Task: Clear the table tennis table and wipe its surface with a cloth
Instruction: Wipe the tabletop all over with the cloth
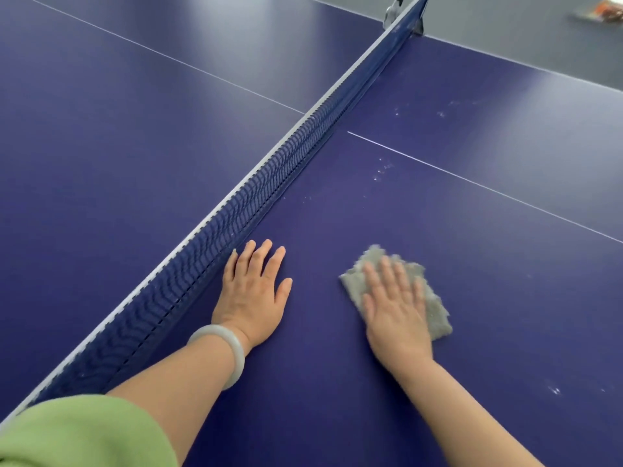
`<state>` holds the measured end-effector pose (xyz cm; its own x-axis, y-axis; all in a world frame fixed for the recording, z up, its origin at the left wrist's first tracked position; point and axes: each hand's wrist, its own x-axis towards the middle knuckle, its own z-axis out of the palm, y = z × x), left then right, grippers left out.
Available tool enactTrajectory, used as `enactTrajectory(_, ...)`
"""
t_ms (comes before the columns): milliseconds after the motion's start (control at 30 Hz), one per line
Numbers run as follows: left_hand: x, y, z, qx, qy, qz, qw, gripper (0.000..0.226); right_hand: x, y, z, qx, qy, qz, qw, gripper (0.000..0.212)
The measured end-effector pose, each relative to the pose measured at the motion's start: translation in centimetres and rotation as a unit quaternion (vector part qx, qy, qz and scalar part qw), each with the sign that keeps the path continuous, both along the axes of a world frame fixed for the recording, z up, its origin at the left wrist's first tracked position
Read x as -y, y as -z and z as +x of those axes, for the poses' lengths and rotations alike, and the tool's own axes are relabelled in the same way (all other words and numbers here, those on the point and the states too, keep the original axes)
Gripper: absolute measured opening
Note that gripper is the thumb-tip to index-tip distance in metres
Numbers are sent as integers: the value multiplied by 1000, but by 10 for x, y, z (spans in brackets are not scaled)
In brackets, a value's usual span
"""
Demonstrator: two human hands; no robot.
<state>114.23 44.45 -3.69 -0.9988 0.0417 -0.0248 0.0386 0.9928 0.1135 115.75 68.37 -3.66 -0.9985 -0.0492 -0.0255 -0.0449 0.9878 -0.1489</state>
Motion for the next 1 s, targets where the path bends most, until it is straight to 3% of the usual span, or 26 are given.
enactTrajectory(100,0,-1,-1,5,-2,3,1000,62,19,-4,-28,12,-189,-13,982,56)
enactTrajectory(167,0,-2,-2,5,-3,4,1000,62,4,-2,-67,13,-191,10,981,54)
enactTrajectory(233,1,-1,-2,11,-1,0,1000,61,-22,-5,-104,26,-58,23,998,54)
enactTrajectory(300,1,-2,-1,11,1,0,1000,60,-39,-9,-123,48,116,-14,992,55)
enactTrajectory(367,0,-4,-2,15,-3,1,1000,64,-30,-7,-125,55,179,-26,982,55)
enactTrajectory(433,0,-6,-2,21,-5,0,1000,66,0,-4,-120,33,109,-7,994,56)
enactTrajectory(567,0,-8,-3,39,-4,-1,999,67,65,-1,-110,8,-178,-5,984,55)
enactTrajectory(667,0,-11,-2,42,-8,-5,999,66,65,-1,-123,14,-239,10,971,55)
enactTrajectory(733,0,-11,-2,47,-10,-2,999,65,41,-2,-139,13,-161,1,987,54)
enactTrajectory(867,-1,-12,-2,52,-8,-2,999,62,-12,-2,-139,35,117,-13,992,56)
enactTrajectory(1000,-2,-16,-3,57,-1,-13,998,61,-5,3,-117,24,164,-10,986,58)
